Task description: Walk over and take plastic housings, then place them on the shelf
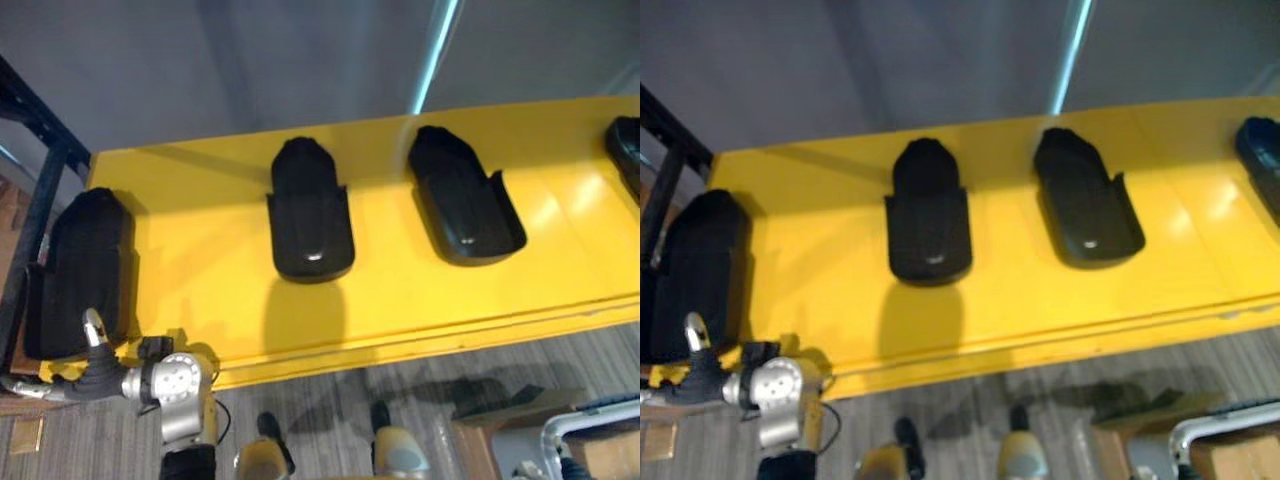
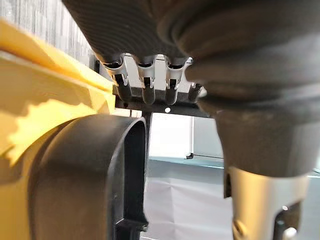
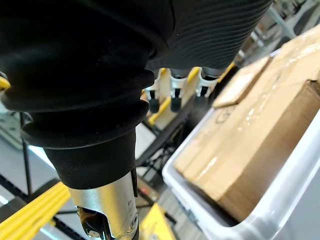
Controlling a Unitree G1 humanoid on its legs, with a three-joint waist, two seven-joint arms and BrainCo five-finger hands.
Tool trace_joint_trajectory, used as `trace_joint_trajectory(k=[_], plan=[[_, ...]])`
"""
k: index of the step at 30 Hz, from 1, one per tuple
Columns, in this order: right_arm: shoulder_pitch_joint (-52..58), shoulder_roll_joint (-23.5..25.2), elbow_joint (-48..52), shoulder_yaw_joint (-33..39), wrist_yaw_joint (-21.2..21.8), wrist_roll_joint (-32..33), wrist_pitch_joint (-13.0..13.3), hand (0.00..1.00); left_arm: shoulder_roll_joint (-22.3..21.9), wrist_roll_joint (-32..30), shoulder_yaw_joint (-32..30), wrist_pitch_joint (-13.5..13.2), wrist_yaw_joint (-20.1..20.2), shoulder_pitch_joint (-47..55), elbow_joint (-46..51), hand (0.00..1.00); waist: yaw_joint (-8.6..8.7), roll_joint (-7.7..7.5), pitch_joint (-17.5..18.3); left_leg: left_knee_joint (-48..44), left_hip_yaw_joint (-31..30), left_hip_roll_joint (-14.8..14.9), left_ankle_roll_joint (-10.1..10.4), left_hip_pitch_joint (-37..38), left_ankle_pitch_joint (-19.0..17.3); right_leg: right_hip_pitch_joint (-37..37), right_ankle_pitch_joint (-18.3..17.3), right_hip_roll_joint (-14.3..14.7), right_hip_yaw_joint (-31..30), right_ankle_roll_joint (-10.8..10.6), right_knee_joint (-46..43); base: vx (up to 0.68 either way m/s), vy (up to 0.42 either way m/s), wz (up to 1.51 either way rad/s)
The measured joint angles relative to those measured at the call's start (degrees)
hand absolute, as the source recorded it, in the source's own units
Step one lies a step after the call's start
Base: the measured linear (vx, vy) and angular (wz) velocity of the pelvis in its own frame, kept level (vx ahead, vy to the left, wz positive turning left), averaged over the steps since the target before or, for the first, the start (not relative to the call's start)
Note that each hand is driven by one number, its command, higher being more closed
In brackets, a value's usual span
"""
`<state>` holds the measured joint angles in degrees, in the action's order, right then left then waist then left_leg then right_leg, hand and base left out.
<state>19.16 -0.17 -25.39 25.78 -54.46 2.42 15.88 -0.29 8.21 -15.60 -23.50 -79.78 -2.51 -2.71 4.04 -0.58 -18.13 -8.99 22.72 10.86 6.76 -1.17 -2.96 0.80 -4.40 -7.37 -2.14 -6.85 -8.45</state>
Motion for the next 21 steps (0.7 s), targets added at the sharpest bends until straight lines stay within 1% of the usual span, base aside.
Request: trace_joint_trajectory(k=[5,7,8,10,11,13,15,17,21], plan=[[0.16,-0.3,0.01,-0.05,0.74,-0.62,-0.07,0.0,0.14,0.99,-2.3,-0.09,0.03,-0.22,-2.13,0.0,0.06,0.01,-0.07,-1.56,0.13,0.32,0.08,-0.05,-1.16,0.08,-1.11,0.01,-0.31,-0.03,-1.23,-0.01,0.004,-0.03],[0.16,-0.76,0.2,-0.11,0.78,-1.12,-0.16,0.0,1.16,1.22,-2.35,-0.14,0.18,-0.4,-3.77,0.0,0.07,0.01,-0.07,-1.85,0.17,0.38,0.08,0.1,-1.51,0.24,-1.77,0.0,-0.42,-0.06,-2.19,0.0,0.0,0.0],[0.14,-1.1,0.22,-0.13,0.78,-1.13,-0.21,0.0,1.8,2.51,-2.36,-0.14,0.39,-0.53,-4.21,0.0,0.1,0.03,-0.09,-1.86,0.26,0.4,0.11,0.08,-1.53,0.39,-1.9,0.01,-0.5,-0.03,-2.31,0.0,-0.005,-0.07],[0.07,-2.29,0.4,-0.14,0.83,-1.15,-0.58,0.0,2.37,3.53,-4.37,-0.1,1.53,-1.59,-5.38,0.0,-0.09,-0.03,-0.27,-1.84,1.22,0.41,0.1,0.05,-1.52,1.3,-1.96,0.02,-1.2,-0.04,-2.82,0.0,0.001,-0.13],[0.04,-2.73,0.9,-0.13,0.83,-1.15,-0.73,0.0,2.61,4.76,-5.04,-0.05,1.75,-2.22,-5.86,0.0,0.03,0.09,-0.78,-1.96,1.3,0.4,0.1,0.16,-1.54,1.25,-1.97,-0.01,-1.27,-0.04,-2.92,0.0,0.006,-0.08],[0.07,-3.05,2.37,-0.08,0.84,-1.17,-0.95,0.0,3.04,5.32,-6.43,-0.05,1.85,-2.93,-6.1,0.0,0.24,0.27,-1.78,-2.61,1.33,0.48,0.04,0.0,-1.77,1.3,-2.02,-0.05,-1.35,-0.07,-3.09,0.0,0.005,-0.04],[0.04,-3.43,2.51,-0.08,1.09,-1.33,-1.05,0.0,5.03,6.94,-6.71,0.09,2.47,-3.87,-7.29,0.0,0.32,0.32,-2.63,-2.9,1.33,0.48,0.01,0.07,-1.93,1.43,-2.49,-0.1,-1.4,-0.1,-3.76,0.0,0.0,0.0],[-0.17,-3.54,2.55,-0.08,1.72,-1.46,-1.09,0.0,6.83,8.13,-6.9,0.28,3.06,-4.75,-8.2,0.0,0.32,0.13,-2.75,-3.24,1.34,0.48,0.07,0.03,-2.19,1.72,-3.0,-0.14,-1.45,-0.19,-4.56,0.0,0.0,0.0],[-0.36,-4.06,2.99,-0.08,2.22,-1.57,-1.11,0.0,6.68,9.27,-7.78,0.25,3.32,-5.42,-8.69,0.0,0.51,0.21,-2.83,-3.7,1.48,0.38,0.0,0.03,-2.53,2.22,-3.67,-0.32,-1.68,-0.23,-5.85,0.0,0.0,0.0]])
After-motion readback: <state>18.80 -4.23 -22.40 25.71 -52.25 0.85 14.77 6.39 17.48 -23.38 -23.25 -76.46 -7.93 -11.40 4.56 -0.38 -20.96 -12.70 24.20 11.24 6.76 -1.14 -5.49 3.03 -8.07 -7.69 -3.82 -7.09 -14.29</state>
